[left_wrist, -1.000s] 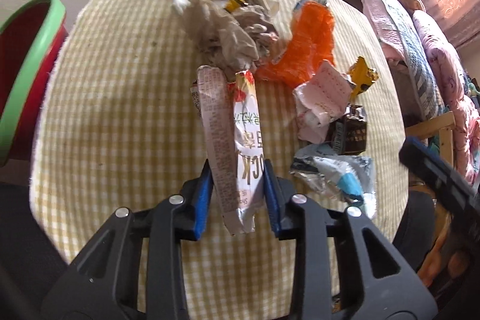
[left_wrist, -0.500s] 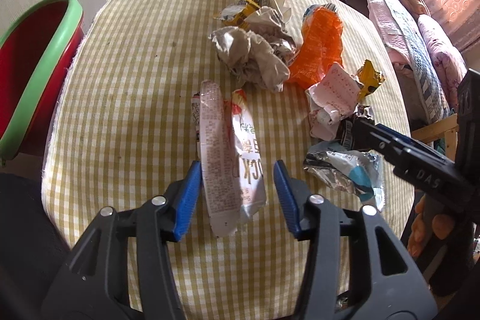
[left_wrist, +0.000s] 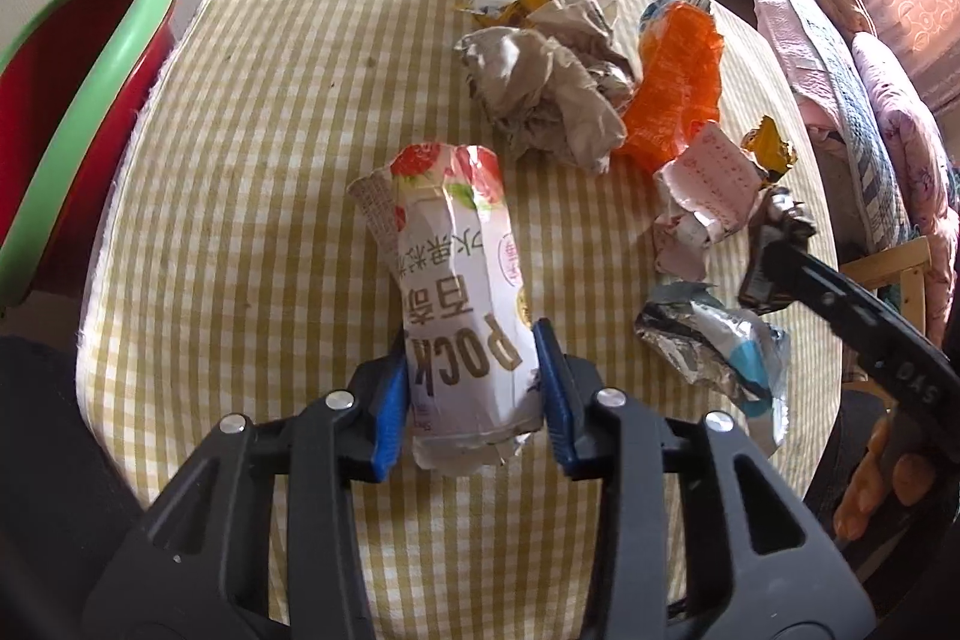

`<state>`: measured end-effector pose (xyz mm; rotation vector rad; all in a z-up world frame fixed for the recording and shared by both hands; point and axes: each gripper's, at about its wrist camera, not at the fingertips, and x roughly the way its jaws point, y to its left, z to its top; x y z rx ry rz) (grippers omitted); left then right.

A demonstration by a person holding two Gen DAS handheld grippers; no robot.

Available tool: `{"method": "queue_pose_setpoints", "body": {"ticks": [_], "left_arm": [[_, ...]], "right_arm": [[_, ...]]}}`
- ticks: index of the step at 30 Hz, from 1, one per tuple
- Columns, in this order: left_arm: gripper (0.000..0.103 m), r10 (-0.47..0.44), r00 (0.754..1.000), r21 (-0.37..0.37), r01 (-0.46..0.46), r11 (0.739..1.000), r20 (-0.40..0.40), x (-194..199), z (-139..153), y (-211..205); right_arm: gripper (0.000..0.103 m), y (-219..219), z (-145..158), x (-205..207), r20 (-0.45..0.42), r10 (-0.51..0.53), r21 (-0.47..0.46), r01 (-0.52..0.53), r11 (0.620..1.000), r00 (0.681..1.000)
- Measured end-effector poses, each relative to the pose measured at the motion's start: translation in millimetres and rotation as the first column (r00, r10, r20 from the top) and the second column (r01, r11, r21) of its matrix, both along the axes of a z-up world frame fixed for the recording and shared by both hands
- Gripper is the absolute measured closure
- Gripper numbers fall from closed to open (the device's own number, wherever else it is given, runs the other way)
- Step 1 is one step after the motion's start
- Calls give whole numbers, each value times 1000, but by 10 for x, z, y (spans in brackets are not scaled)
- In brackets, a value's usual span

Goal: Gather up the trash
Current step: 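Grasp the white Pocky box with the left tool while the right grasps the brown wrapper, then carry the Pocky box and brown wrapper toward the red bin with both tools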

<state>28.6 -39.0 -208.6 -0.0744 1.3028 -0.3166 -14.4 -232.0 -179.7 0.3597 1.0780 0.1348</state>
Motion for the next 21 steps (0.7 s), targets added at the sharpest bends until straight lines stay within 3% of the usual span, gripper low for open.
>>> {"method": "queue_pose_setpoints", "body": {"ticks": [9, 21], "left_arm": [[69, 4, 994, -39, 0, 999, 105, -78, 342, 54], [69, 46, 957, -55, -32, 998, 287, -189, 984, 298]], "right_arm": [[54, 5, 428, -146, 103, -24, 40, 20, 999, 994], [54, 361, 900, -141, 213, 46, 69, -62, 996, 976]]}}
